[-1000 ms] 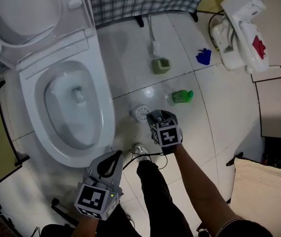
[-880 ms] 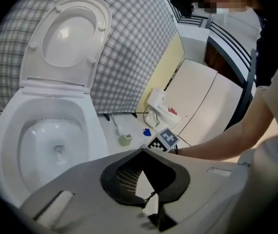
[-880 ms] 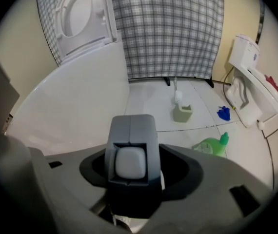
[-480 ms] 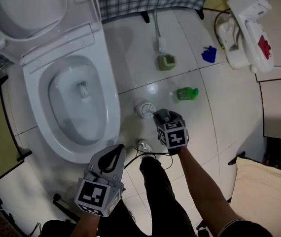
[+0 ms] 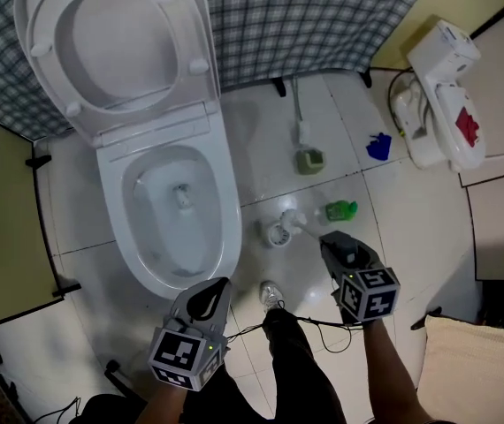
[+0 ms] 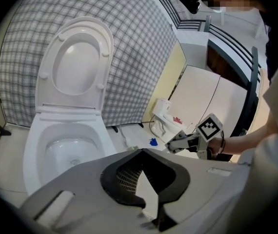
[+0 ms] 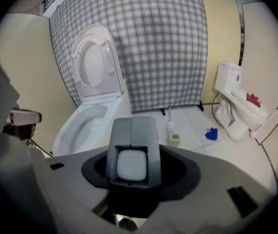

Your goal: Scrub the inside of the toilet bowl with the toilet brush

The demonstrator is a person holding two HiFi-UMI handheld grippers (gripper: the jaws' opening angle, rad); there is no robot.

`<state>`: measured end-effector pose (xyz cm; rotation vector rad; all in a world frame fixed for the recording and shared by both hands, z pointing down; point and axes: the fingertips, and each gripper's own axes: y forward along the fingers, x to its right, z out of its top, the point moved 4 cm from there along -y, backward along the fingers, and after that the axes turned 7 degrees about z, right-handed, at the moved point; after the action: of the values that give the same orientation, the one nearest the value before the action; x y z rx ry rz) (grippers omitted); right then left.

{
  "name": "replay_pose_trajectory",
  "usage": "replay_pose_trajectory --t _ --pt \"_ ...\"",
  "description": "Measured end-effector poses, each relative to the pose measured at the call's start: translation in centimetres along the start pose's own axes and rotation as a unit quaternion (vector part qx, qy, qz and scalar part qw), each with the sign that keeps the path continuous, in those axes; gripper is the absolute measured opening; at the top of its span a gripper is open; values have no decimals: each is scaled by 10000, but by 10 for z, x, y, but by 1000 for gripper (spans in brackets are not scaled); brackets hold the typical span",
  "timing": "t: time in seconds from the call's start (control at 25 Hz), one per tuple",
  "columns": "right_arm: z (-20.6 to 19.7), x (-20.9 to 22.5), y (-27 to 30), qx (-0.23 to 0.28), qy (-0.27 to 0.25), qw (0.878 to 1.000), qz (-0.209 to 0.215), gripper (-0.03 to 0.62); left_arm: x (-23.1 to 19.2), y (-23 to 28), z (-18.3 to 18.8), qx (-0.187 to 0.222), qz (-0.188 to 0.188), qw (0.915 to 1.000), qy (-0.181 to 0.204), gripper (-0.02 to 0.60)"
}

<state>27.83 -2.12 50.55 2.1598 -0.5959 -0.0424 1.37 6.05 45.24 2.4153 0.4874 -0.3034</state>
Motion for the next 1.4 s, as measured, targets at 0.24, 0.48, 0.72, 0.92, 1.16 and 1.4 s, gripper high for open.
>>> replay_pose_trajectory --t 0.24,0.48,0.72,0.92,1.16,1.4 --pt "99 -47 -70 1149 -307 9920 413 232 -23 -34 40 354 340 9987 -99 -14" --pt "157 -109 -86 1635 -586 9790 1071 232 -46 -63 64 581 674 9958 -218 -14" --pt "166 -169 -42 1429 -698 9724 1709 232 -76 -82 65 664 1025 9920 -329 -14" --pt "145 -212 7 948 -925 9724 1921 232 -93 -90 53 603 1150 9903 -501 -14" --pt "104 -244 57 227 -1132 9715 2069 232 -113 -89 39 454 1197 9897 -641 -14" --pt "67 -278 82 -300 -1303 9596 2476 232 -130 -81 20 302 1135 9907 -694 -14"
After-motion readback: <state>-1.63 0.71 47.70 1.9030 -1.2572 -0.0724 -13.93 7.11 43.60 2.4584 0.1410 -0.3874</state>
